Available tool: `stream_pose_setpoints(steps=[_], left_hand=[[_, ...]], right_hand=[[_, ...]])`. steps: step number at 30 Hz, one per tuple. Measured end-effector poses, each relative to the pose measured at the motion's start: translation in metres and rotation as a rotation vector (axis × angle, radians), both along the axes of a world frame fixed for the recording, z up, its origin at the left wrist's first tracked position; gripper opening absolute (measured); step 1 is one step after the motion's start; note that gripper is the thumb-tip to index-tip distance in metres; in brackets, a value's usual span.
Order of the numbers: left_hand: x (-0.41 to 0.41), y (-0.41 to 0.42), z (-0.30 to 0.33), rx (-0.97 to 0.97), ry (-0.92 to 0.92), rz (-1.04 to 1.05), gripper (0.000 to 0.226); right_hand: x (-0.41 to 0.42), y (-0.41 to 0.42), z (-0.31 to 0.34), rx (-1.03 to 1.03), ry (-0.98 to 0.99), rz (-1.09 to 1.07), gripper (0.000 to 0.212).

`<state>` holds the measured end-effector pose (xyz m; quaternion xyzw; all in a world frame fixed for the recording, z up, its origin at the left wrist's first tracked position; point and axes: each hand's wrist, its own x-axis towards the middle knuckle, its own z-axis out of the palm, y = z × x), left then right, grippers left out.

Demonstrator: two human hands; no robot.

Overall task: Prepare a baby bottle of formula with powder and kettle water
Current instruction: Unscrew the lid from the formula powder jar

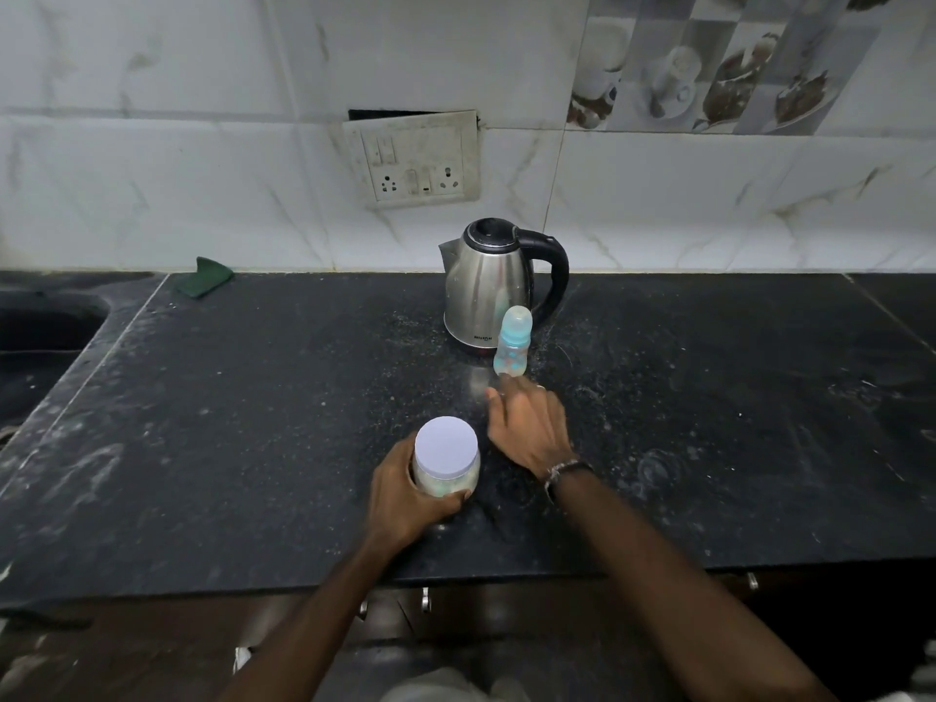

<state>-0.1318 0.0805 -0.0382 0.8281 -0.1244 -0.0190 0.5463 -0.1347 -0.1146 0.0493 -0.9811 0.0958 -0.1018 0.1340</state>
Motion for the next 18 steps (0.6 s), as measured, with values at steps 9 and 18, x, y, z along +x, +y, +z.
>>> stream_pose_setpoints(steps=[9,18], left_hand=[[0.0,0.004,-0.007,0.007,0.049,0.009,0.078],[0.0,0.008,-0.009,-0.047,0.066,-0.026,0.087]], right_hand=[[-0.002,0.066,0.057,-0.375,0.334,0.349,0.06],[-0.001,0.067,0.055,-0.366,0.319,0.444,0.056]])
